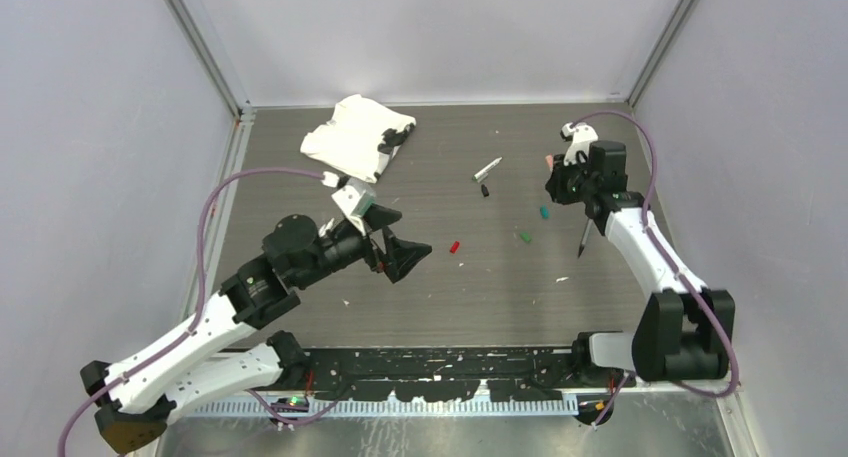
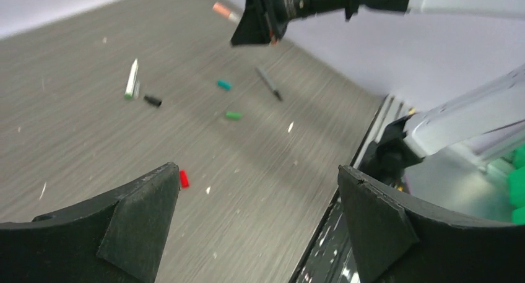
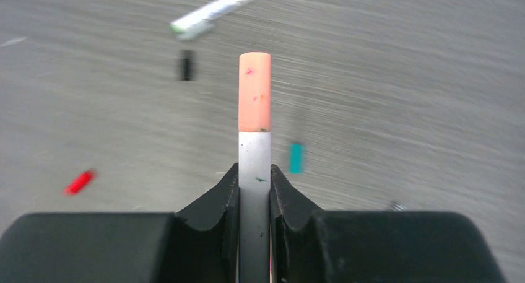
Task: Insert the pens into the pen caps
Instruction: Place the pen at the corner of the board.
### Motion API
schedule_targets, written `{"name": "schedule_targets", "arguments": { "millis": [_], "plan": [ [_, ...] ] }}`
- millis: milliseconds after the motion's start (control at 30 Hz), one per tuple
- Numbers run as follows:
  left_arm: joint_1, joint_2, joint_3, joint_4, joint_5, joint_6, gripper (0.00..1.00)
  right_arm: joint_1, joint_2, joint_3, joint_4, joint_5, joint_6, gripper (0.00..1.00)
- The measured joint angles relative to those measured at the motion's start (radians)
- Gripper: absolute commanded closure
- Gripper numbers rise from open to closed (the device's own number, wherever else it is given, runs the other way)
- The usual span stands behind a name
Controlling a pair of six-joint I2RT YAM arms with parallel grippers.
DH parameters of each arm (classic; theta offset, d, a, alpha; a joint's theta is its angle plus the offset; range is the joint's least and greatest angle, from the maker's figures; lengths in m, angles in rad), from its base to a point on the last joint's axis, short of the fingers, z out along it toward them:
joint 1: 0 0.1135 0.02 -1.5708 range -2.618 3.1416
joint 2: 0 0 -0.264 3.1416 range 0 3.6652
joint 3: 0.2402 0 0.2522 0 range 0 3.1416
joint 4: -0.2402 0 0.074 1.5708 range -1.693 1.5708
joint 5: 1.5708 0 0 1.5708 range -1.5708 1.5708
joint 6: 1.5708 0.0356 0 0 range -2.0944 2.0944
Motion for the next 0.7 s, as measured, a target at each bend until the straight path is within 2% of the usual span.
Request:
{"name": "schedule_targets", "arguments": {
  "millis": [133, 267, 467, 700],
  "plan": [
    [0.001, 0.067, 0.046, -0.148, -0.014, 0.037, 0.01, -0.063, 0.163, 0.05, 0.008, 0.196, -0.006, 0.91],
    [0.002, 0.068, -0.023, -0.222, -0.043, 0.04, 0.0, -0.103, 0.344, 0.132, 0.005, 0.313, -0.012, 0.86],
    [0.002, 0.043, -0.06, -0.231, -0.066, 0.046, 0.0, -0.167, 0.576, 0.31, -0.039, 0.351, -0.008, 0.8],
    [0.019, 0.094, -0.06, -0.224, -0.065, 0.061, 0.0, -0.216, 0.748, 0.464, -0.101, 0.362, 0.002, 0.61]
  ]
}}
